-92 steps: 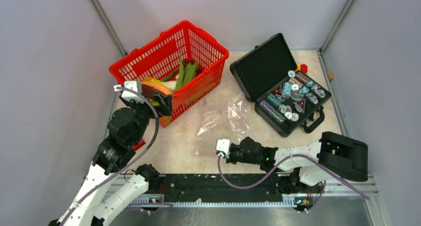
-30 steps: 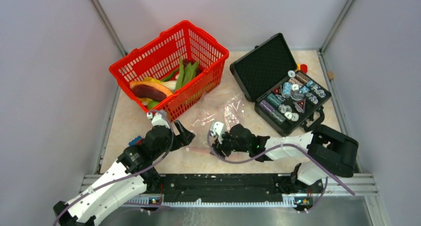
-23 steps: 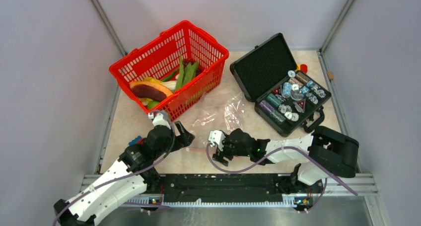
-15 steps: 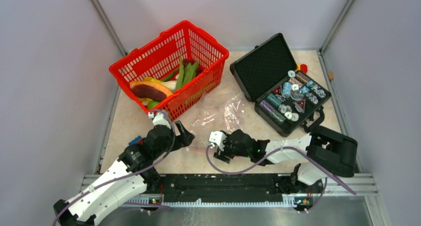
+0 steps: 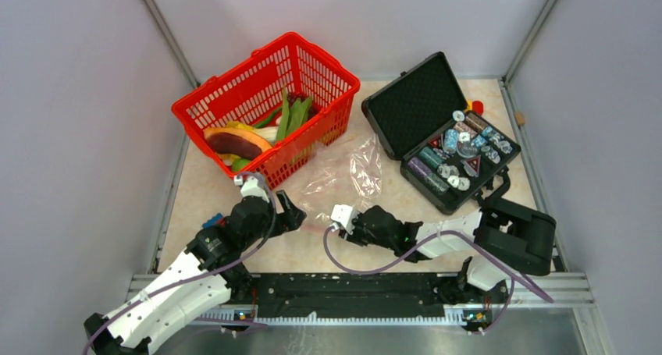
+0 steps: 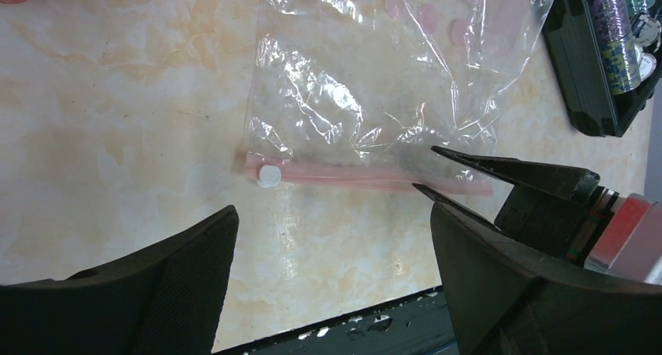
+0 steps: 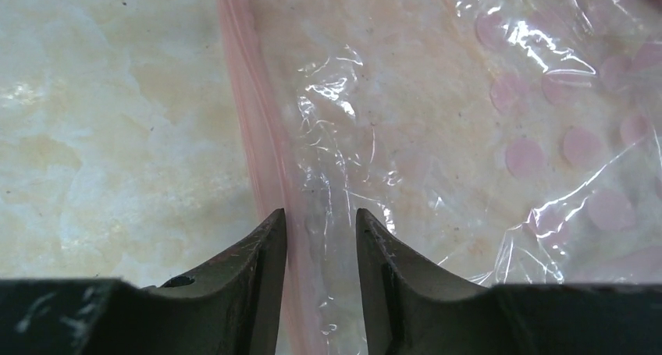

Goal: Place the food in the zip-top bag and seal the zipper
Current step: Pick up the zipper food storage bag at the center of the board, then open the zipper of the food storage bag.

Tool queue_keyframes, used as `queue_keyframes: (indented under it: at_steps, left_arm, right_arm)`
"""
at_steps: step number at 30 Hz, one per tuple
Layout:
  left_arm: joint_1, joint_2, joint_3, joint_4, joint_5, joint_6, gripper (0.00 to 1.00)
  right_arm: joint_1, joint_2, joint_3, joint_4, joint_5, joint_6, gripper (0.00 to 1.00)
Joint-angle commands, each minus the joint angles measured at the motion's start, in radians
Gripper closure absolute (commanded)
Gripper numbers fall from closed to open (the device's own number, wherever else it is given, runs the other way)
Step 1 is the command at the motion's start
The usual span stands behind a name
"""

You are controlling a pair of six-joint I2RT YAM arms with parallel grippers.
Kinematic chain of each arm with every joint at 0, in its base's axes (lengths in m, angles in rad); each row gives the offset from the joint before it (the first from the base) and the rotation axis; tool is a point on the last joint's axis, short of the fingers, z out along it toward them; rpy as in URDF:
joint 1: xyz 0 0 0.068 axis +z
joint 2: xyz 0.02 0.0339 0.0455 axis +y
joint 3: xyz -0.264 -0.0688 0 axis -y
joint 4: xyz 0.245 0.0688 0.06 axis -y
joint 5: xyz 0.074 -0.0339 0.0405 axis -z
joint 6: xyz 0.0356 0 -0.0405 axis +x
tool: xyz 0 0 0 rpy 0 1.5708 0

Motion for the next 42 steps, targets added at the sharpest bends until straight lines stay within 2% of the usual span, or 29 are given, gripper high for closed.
queue_keyframes:
  at_steps: [1,6,8,10,12,14,17,21,24,30,33,38,42]
  left_arm:
    - [-0.003,0.007,0.029,0.030,0.001,0.022,0.08]
    - [-0.003,0.002,0.022,0.030,0.006,0.021,0.08]
    - [-0.003,-0.002,0.021,0.031,0.006,0.021,0.08]
    - [-0.003,-0.004,0.021,0.030,0.006,0.021,0.08]
    - [-0.003,-0.004,0.020,0.036,0.017,0.032,0.08]
    - [-0.003,-0.004,0.015,0.048,0.039,0.047,0.08]
    - [-0.003,0.004,0.014,0.083,0.082,0.078,0.08]
    - [-0.003,0.011,0.023,0.158,0.186,0.101,0.09]
    - [-0.004,0.017,0.046,0.202,0.273,0.116,0.10]
    - [-0.005,0.132,0.239,0.085,0.344,0.181,0.09]
    - [-0.014,0.175,0.285,0.073,0.345,0.197,0.09]
    - [-0.017,0.213,0.295,0.091,0.232,0.166,0.11]
    - [-0.021,0.238,0.285,0.090,0.197,0.110,0.13]
  right_arm:
    - [0.018,0.032,-0.012,0.112,0.078,0.000,0.64]
    - [0.042,0.061,-0.041,0.240,0.159,-0.020,0.56]
    - [0.050,0.075,-0.049,0.284,0.179,-0.034,0.57]
    - [0.051,0.077,-0.056,0.318,0.188,-0.036,0.66]
    - [0.051,0.069,-0.056,0.326,0.192,-0.023,0.81]
    - [0.051,0.053,-0.042,0.308,0.193,0.003,1.00]
    - [0.050,0.016,-0.001,0.240,0.232,0.086,1.00]
    - [0.046,-0.044,0.105,0.032,0.256,0.231,1.00]
    - [0.047,-0.083,0.189,-0.137,0.317,0.406,1.00]
    - [0.047,-0.167,0.290,-0.391,0.343,0.645,1.00]
    - [0.047,-0.193,0.314,-0.446,0.352,0.694,1.00]
    - [0.047,-0.201,0.339,-0.480,0.388,0.743,1.00]
    - [0.048,-0.228,0.316,-0.442,0.411,0.798,1.00]
